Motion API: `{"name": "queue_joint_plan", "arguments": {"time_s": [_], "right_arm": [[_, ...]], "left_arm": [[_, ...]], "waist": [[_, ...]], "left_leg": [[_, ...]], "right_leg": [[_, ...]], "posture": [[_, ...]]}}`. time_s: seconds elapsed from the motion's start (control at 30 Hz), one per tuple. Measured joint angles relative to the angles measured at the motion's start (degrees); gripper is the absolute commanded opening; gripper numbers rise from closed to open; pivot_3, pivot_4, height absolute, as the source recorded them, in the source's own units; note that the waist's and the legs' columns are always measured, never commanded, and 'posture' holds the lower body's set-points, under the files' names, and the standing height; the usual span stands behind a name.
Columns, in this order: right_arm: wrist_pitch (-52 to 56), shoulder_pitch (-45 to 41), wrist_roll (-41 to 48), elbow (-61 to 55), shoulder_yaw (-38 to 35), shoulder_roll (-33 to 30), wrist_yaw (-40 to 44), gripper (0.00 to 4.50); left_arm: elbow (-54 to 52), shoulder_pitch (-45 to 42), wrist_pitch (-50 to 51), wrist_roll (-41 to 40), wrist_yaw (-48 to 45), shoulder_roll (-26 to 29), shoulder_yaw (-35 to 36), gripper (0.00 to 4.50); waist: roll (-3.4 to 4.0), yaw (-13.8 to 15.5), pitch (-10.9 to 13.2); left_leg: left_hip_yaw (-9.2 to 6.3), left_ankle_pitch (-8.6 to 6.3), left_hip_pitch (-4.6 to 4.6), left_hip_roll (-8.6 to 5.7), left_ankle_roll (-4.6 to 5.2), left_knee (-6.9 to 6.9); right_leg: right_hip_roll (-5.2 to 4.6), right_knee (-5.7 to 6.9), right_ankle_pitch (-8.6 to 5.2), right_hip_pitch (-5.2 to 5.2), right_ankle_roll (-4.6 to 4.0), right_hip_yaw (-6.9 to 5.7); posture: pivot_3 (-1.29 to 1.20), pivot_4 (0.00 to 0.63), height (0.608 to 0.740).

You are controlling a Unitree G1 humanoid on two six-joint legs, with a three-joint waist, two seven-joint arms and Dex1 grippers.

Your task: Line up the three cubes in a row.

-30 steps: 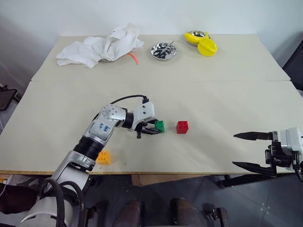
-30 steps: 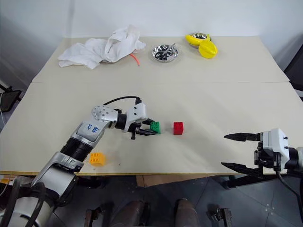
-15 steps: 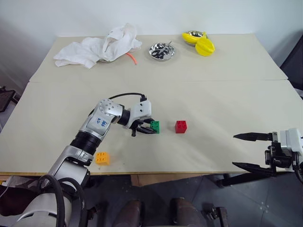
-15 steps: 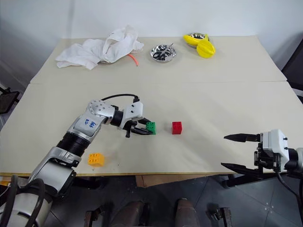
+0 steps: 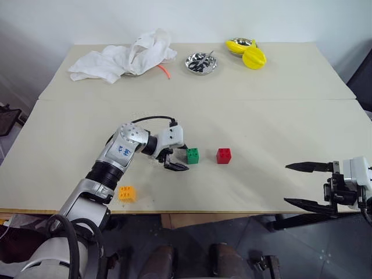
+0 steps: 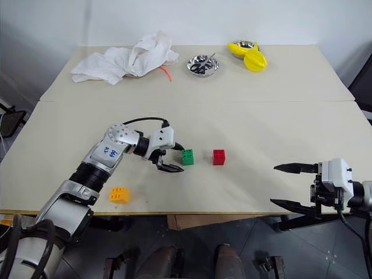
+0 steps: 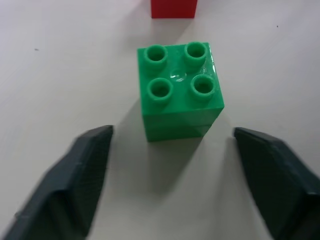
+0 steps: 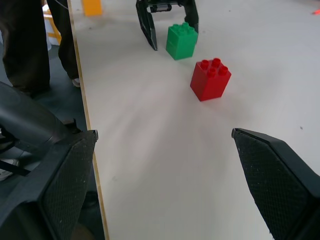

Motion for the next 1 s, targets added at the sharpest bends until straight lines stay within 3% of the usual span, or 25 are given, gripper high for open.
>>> {"name": "queue_joint_plan", "arguments": {"time_s": [0.27,0.4,0.6,0.8,1.0], "right_arm": [[-0.35,-1.99,-0.83,1.79,1.59,1.26,0.31,4.5],[-1.01,-4.77,-1.01,2.52,3.27,1.84,0.61,4.5],[-0.46,-9.55,-1.16,4.75,6.75,2.77,0.88,4.5],[0.6,-15.94,-1.38,8.22,11.42,4.66,2.04,4.5],[0.45,-19.87,-1.71,9.46,14.41,6.49,2.67,4.5]], "left_arm": [[-7.42,7.68,-5.45,-6.83,-5.02,6.17,7.83,4.46],[-15.07,19.07,-9.14,-18.19,-13.07,13.57,18.54,4.46],[-24.5,35.86,-6.15,-23.99,-12.07,21.81,31.62,4.46],[-29.28,56.17,-2.27,-27.94,-1.94,20.97,52.07,4.46],[-30.47,73.93,-1.14,-28.78,1.79,16.26,64.62,4.46]], "waist": [[-0.01,-0.28,0.01],[-0.01,-1.26,0.01],[0.0,-1.4,0.0],[-0.02,-1.65,0.01],[-0.03,-1.55,0.01]], "left_leg": [[0.0,0.0,-0.01,0.03,-0.01,0.0],[-0.04,-0.02,0.0,0.1,-0.04,-0.05],[-0.14,-0.05,0.03,0.05,0.01,-0.03],[-0.13,-0.07,0.05,0.1,-0.01,-0.16],[-0.1,-0.09,0.08,0.1,0.01,-0.34]], "right_leg": [[-0.04,-0.01,0.0,-0.06,-0.01,0.05],[-0.06,-0.01,-0.03,-0.1,-0.05,0.22],[-0.13,-0.1,-0.03,0.03,-0.06,0.35],[-0.11,-0.2,-0.05,0.02,-0.11,0.35],[-0.12,-0.42,-0.05,0.07,-0.11,0.35]], "posture": [[0.0,0.15,0.74],[0.0,0.15,0.74],[0.0,0.15,0.74],[0.0,0.15,0.74],[0.0,0.15,0.74]]}}
